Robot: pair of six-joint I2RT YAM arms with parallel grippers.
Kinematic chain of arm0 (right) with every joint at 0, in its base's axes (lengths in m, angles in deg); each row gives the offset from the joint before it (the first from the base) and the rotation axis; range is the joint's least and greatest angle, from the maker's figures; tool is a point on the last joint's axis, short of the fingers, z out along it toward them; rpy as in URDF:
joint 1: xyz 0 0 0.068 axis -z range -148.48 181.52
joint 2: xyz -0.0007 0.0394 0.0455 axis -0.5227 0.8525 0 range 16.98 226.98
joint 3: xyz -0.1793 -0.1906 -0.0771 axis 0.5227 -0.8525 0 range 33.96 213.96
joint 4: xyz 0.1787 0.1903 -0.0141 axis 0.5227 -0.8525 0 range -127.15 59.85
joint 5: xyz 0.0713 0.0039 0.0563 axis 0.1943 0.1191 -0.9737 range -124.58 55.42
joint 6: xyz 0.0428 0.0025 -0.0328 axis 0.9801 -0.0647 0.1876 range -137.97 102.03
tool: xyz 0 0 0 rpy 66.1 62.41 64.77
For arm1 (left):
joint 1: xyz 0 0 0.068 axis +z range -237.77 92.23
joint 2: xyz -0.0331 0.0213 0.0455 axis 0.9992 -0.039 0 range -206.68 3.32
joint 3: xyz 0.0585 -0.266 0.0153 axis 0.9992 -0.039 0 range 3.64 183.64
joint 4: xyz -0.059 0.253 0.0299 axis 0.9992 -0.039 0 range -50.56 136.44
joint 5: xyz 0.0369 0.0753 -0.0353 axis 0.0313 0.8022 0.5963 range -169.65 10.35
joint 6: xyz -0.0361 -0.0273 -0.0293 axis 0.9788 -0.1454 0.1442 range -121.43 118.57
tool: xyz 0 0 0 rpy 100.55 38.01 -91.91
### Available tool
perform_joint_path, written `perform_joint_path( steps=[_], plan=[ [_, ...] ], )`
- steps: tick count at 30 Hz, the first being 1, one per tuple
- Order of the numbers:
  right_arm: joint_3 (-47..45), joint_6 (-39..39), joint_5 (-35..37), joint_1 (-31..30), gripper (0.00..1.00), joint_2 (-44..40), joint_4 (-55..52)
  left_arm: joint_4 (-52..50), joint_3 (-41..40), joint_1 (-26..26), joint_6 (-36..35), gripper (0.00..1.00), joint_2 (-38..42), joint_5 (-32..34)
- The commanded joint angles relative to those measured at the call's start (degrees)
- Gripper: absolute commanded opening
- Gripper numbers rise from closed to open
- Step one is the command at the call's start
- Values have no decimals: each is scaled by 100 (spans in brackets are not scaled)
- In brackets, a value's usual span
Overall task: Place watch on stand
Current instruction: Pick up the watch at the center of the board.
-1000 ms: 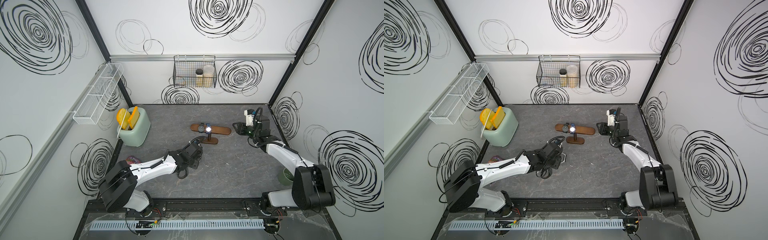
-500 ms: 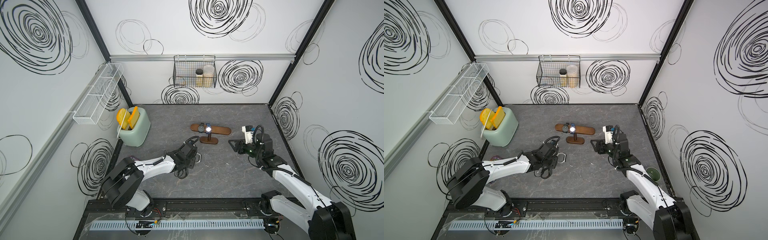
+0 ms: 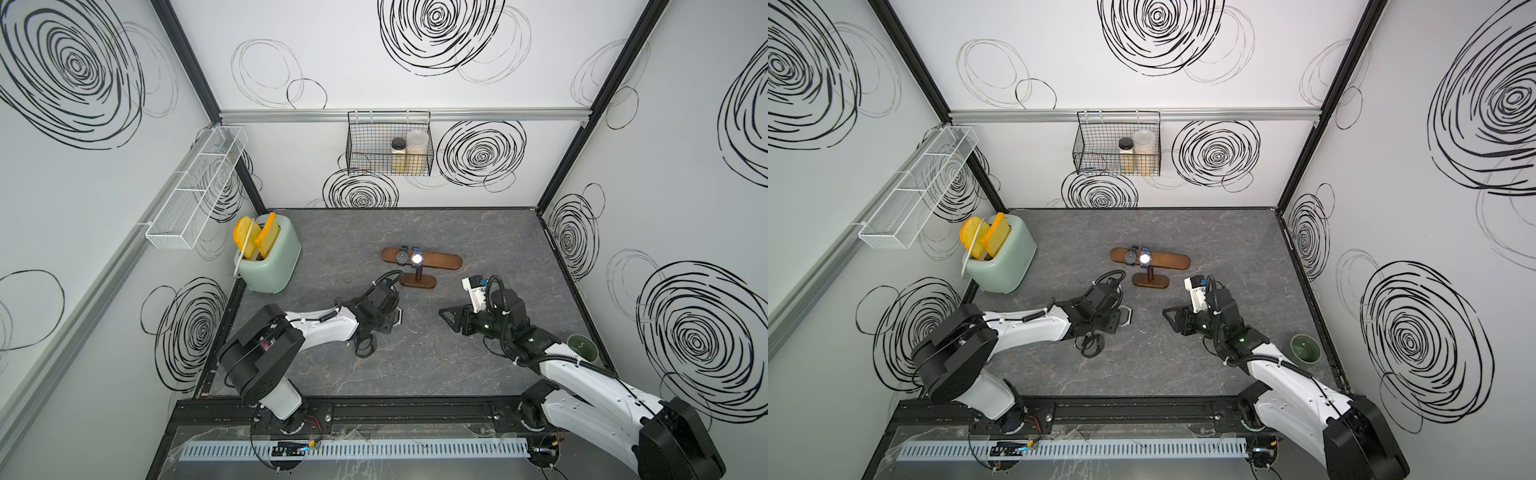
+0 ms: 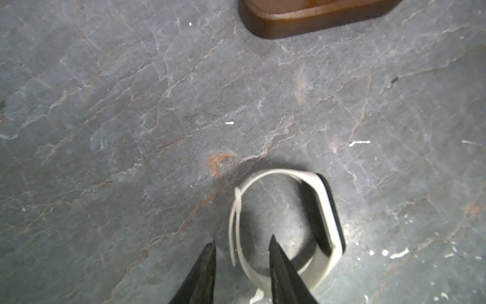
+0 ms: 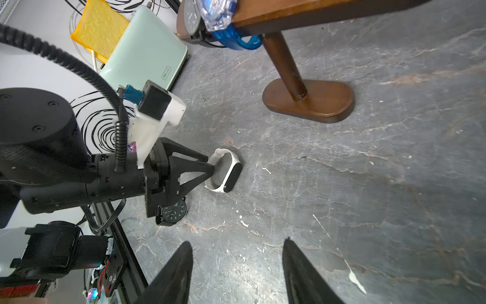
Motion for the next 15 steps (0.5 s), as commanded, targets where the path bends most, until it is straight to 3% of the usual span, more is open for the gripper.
perform_joint_path(
  steps=[1,7,15],
  plan=[
    [51,122,88,-68,57,27,226,230,170,32,-45,35,-163,70],
    [121,68,-68,-145,57,59,221,307,-29,-38,49,2,-17,-101],
    [80,286,-422,-402,57,119,476,386,-537,-56,147,0,1334,-567]
  ],
)
